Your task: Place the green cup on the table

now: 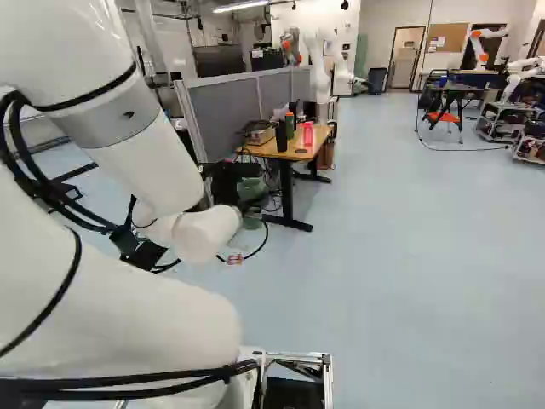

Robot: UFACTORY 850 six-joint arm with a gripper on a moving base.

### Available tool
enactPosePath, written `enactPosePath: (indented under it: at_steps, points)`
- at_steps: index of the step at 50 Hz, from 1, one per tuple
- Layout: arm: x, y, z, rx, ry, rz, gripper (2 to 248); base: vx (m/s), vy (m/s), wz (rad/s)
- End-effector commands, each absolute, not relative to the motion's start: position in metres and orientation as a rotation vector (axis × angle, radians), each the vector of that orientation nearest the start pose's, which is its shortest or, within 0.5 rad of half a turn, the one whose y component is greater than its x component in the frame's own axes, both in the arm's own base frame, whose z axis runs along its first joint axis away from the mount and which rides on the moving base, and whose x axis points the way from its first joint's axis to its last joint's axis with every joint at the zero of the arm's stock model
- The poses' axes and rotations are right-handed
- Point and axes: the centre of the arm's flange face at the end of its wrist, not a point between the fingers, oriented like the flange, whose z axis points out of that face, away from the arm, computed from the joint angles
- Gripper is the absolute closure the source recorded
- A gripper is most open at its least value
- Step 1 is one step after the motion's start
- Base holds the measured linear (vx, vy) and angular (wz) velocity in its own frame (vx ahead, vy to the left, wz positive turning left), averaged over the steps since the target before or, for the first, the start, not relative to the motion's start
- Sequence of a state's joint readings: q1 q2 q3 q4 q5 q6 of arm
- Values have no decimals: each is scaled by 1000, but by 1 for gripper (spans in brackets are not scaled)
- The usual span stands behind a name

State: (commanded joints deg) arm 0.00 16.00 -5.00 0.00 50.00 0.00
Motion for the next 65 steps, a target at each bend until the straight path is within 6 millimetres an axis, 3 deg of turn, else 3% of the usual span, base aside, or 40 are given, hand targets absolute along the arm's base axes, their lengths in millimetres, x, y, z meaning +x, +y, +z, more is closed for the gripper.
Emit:
enactPosePath:
  at_steps: [65]
  points:
    - [270, 0, 366, -2558, 0, -1824, 124, 24, 1, 15]
